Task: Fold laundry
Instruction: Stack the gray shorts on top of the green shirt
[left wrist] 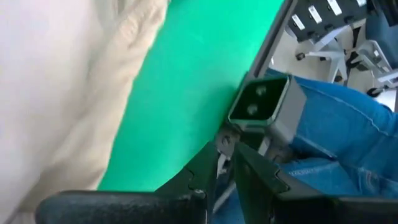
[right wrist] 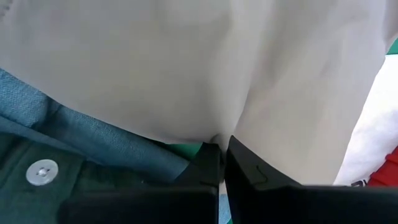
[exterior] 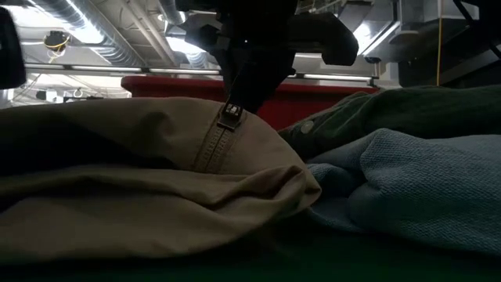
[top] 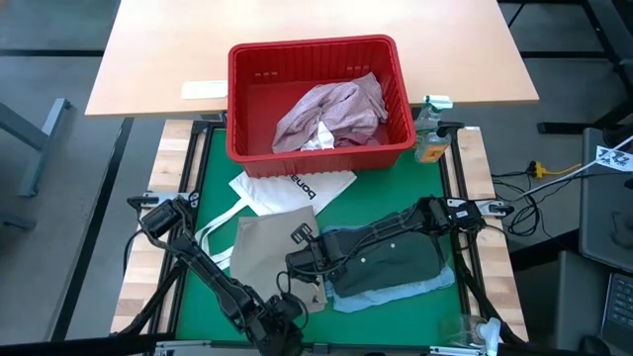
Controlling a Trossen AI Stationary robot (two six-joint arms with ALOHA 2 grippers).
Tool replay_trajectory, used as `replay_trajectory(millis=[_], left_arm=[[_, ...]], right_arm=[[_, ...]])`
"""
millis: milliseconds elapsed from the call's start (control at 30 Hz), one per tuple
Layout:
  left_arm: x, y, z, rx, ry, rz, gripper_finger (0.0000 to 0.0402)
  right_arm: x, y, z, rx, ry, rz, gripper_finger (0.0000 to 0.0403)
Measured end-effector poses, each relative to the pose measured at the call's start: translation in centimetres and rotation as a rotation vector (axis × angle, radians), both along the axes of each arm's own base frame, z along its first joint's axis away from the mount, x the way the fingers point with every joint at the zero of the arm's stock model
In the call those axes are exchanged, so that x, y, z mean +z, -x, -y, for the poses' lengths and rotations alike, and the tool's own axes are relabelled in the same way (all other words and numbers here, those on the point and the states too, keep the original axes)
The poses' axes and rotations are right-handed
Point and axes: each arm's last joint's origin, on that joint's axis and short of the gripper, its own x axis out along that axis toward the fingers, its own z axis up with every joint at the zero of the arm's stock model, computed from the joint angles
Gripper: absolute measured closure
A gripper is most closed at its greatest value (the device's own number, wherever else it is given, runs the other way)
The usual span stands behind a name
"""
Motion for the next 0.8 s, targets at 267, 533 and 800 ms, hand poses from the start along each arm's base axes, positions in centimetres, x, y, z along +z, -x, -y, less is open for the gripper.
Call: replay_trajectory(millis=[267, 533, 800], left_arm=[[0.0, -1.2, -1.4, 0.037, 0.007, -0.006, 0.0351], [-0.3, -0.6, -1.4, -0.043, -0.072, -0.050, 0.0351], [-1.9, 2.7, -2.5, 0.027, -0.189, -0.398, 0.0351]], right_arm=[[0.0, 0.0, 0.0, 0.000, 0.000, 0.000, 0.0398], [0.0, 0.0, 0.0, 0.000, 0.000, -0.001, 0.0398], [0.0, 0.0, 0.0, 0.000, -0.002, 0.004, 0.0398]])
